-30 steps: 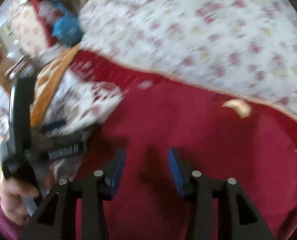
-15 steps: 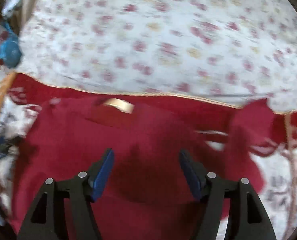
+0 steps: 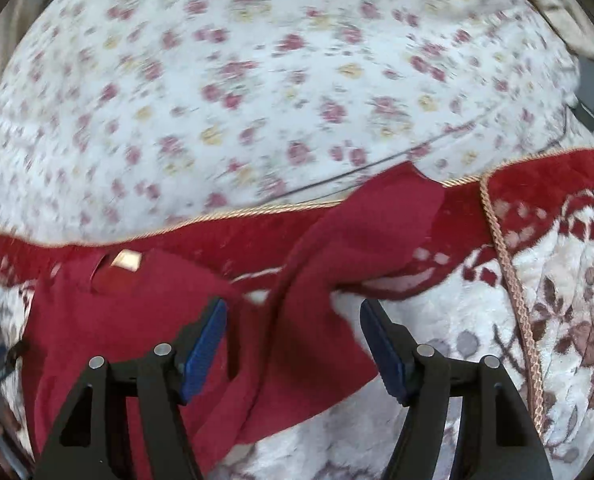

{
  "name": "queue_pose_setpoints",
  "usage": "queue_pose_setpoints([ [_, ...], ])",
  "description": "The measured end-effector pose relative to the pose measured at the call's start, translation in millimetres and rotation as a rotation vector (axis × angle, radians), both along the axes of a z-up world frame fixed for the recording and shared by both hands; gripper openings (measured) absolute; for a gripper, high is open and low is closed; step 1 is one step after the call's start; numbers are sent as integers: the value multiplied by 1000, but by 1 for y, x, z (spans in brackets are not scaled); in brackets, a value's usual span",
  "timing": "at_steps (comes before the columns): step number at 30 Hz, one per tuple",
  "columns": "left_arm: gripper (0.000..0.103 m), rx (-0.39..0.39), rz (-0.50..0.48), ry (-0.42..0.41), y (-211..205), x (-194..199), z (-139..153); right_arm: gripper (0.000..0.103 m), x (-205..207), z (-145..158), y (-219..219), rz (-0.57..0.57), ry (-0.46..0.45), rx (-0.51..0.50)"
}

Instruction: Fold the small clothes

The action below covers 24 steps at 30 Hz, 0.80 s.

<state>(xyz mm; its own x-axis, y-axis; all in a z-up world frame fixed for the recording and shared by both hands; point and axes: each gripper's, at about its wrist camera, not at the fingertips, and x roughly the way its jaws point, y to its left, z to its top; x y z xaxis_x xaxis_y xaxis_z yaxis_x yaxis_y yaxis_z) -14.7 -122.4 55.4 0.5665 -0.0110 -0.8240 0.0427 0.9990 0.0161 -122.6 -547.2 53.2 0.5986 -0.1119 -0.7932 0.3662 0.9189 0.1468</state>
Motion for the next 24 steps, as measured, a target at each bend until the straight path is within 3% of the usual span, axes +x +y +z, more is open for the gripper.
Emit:
queue_pose_setpoints([
  [7,103,19,-21,3,-8,2,-3,74,41,-26,7,-21,55,9],
  [10,103,15,-29,-7,-10,2,-2,74,38,-24,31,55,5,40],
  [14,103,8,-39,-8,-12,3,-2,74,38,-29,67,145,9,1],
  [24,103,10,-54,-15,-14,2,-3,75,29,-52,102,222,41,3],
])
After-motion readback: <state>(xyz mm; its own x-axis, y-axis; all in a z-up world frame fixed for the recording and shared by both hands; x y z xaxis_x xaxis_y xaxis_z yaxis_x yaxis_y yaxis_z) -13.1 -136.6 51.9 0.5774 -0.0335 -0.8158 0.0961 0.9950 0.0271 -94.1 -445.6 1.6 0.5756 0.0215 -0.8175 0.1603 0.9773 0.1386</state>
